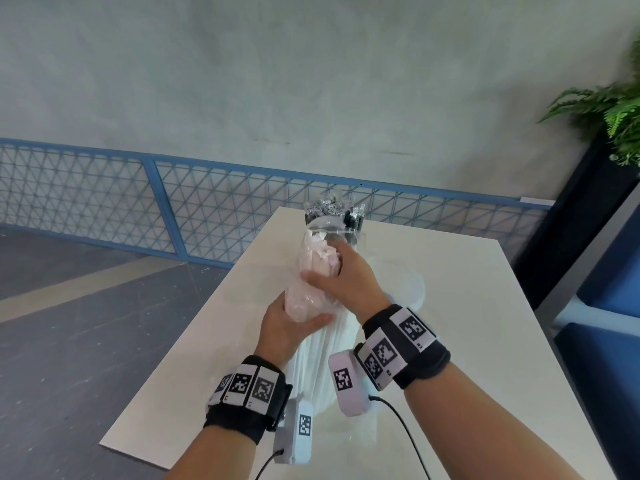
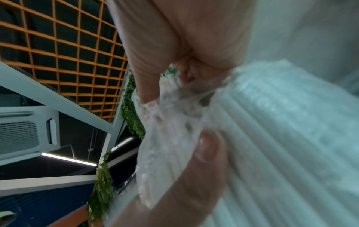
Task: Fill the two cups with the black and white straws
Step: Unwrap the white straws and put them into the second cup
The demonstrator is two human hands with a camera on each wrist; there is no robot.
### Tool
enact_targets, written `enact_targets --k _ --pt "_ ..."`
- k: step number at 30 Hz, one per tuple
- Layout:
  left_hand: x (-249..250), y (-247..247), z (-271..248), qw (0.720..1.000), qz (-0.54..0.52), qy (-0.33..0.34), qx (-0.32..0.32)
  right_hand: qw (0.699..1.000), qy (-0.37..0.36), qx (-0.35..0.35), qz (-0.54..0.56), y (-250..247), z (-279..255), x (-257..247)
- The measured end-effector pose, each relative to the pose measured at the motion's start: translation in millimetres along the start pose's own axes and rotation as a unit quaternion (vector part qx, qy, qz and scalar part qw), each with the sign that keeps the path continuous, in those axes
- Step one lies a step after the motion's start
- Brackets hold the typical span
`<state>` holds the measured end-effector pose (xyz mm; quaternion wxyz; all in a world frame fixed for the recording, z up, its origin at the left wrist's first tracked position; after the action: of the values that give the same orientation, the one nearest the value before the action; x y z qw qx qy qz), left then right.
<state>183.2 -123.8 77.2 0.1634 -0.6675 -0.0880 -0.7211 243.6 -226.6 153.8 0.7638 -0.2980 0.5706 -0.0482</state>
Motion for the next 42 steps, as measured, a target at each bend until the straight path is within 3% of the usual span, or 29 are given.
enact_targets --k 4,8,15,20,27,38,42 --pt "2.8 3.3 -3.0 1.000 0.021 0.013 -0.012 0.998 0.011 -0.020 -0.059 14.4 -7.2 10.8" --pt "3.4 2.4 0.5 1.000 0.013 0.011 -0.012 0.998 0.013 0.020 0.059 3.0 -7.8 1.9" --pt "7.0 6.2 -1.1 1.000 -0.006 0.008 -0.025 0.985 -0.039 0.076 0.148 -21.8 -4.4 -19.1" --pt "3.6 3.8 -2.7 1.000 -0.013 0.018 -0.015 0.991 0.001 0.019 0.129 1.9 -9.7 3.5" --pt "2.4 8.3 -1.3 1.000 0.002 0.010 -0.022 0.969 0.025 0.117 0.215 -8.6 -13.0 8.6" --pt "4.6 7.8 -1.9 0.999 -0.024 0.023 -0.042 0.957 0.004 0.140 0.255 -28.1 -9.0 -9.3" --pt "2.6 7.8 -0.4 0.999 -0.015 0.018 -0.022 0.977 0.016 0.109 0.184 -15.0 -14.1 1.6"
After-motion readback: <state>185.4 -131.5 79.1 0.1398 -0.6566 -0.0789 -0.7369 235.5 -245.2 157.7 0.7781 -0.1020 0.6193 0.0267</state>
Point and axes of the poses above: each hand's wrist, its own z-axis towards the middle knuckle, its own y-axis out of the palm, x = y × z, the point moved 9 cm from there along z, towards the middle knuckle, and after that the axes turned 1 degree about -y, right-handed, at the moved point
